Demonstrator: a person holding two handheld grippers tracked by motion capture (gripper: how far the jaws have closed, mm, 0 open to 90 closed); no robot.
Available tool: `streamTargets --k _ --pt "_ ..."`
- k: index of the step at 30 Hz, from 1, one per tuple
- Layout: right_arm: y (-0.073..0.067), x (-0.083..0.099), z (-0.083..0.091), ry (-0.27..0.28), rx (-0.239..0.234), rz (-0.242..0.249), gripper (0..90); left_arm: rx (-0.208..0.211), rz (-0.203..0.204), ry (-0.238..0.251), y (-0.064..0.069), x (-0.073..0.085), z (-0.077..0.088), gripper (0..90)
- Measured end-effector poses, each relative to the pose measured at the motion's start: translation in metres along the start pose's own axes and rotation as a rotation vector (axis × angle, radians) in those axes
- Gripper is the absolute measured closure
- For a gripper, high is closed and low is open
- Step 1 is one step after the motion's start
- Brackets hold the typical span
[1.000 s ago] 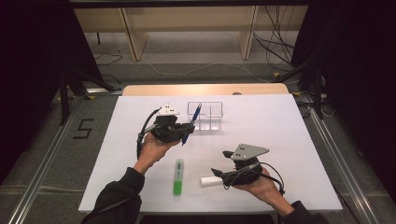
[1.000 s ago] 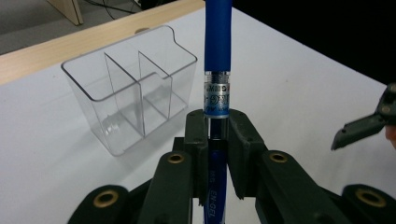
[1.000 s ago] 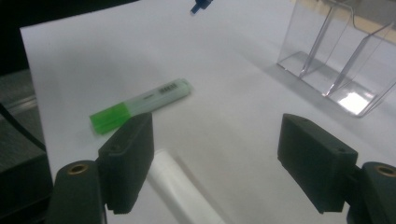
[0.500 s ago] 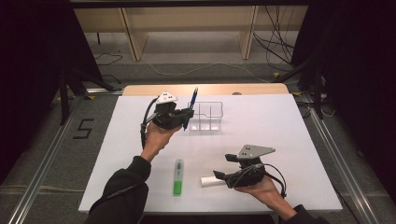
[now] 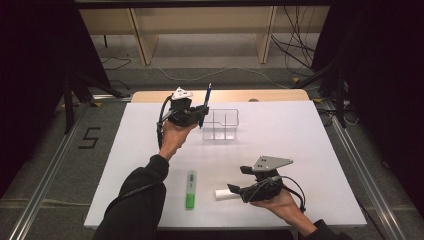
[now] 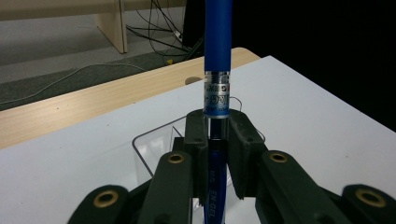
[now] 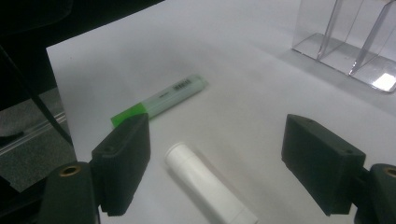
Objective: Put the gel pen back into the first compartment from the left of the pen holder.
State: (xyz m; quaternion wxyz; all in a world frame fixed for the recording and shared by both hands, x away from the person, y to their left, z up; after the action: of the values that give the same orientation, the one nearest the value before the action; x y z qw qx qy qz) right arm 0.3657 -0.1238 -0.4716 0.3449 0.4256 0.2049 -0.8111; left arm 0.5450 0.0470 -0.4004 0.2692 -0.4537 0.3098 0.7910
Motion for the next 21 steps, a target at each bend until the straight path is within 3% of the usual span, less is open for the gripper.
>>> streamTargets --k 14,21 --pt "-0.002 0.001 -0.001 -0.012 -0.019 -0.007 21.0 -0.040 0.021 0.029 -0.014 -0.011 -0.024 79.0" --pt "-0.004 0.002 0.000 -0.027 -0.020 -0.001 21.5 -0.058 -0.004 0.030 -0.015 -0.011 -0.034 78.9"
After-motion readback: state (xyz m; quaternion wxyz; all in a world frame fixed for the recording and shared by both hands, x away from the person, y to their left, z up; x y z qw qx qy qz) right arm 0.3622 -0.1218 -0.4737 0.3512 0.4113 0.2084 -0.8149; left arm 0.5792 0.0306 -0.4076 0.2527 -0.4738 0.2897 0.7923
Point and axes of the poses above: each handheld gripper's, and its own axes: z roughly backward along the jaws, x roughly out of its underside, y roughly to its right, the point moved 7 cm from there along -z, roughly forward along the jaws, and after that the axes turned 10 degrees about x, right-handed, at the moved point
